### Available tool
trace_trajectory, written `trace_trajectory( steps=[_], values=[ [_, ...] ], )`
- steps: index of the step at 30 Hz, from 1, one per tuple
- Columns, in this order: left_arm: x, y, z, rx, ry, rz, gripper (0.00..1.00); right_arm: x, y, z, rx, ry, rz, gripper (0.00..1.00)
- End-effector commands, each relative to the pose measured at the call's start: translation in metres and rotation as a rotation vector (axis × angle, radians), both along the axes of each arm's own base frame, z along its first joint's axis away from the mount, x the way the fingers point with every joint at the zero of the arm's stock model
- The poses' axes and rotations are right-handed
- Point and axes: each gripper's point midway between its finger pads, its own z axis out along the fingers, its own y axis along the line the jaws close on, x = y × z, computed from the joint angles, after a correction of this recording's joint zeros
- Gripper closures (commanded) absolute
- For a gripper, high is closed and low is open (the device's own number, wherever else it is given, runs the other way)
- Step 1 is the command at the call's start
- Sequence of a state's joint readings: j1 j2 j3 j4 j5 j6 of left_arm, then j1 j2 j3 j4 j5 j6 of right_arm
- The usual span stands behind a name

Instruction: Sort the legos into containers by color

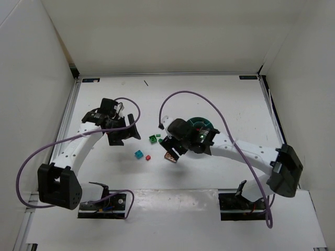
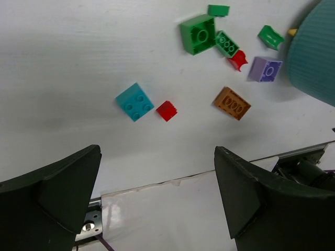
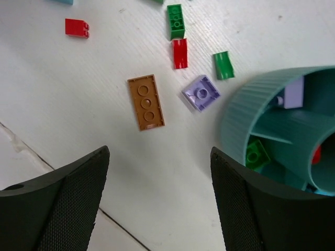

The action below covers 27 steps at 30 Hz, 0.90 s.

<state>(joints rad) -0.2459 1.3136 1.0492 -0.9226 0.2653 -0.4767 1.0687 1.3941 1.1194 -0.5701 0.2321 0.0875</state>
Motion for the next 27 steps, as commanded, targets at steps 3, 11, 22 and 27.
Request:
trace_trajectory(
  steps=[3,11,22,27],
  values=[
    [-0.01,0.023,0.009,0.041,-0.045,0.112,0.0,0.011,0.033,-0.011,0.012,0.008,0.07,0.24],
    [-0.027,0.032,0.0,0.05,-0.013,0.135,0.0,0.019,0.045,-0.033,-0.006,0.055,0.073,0.29],
    [-0.034,0.028,-0.007,0.031,0.022,0.13,0.0,0.02,0.051,-0.063,-0.061,0.091,0.102,0.29],
    [-0.036,0.027,-0.01,0.026,0.043,0.131,0.0,0.022,0.052,-0.073,-0.076,0.101,0.105,0.29]
  ],
)
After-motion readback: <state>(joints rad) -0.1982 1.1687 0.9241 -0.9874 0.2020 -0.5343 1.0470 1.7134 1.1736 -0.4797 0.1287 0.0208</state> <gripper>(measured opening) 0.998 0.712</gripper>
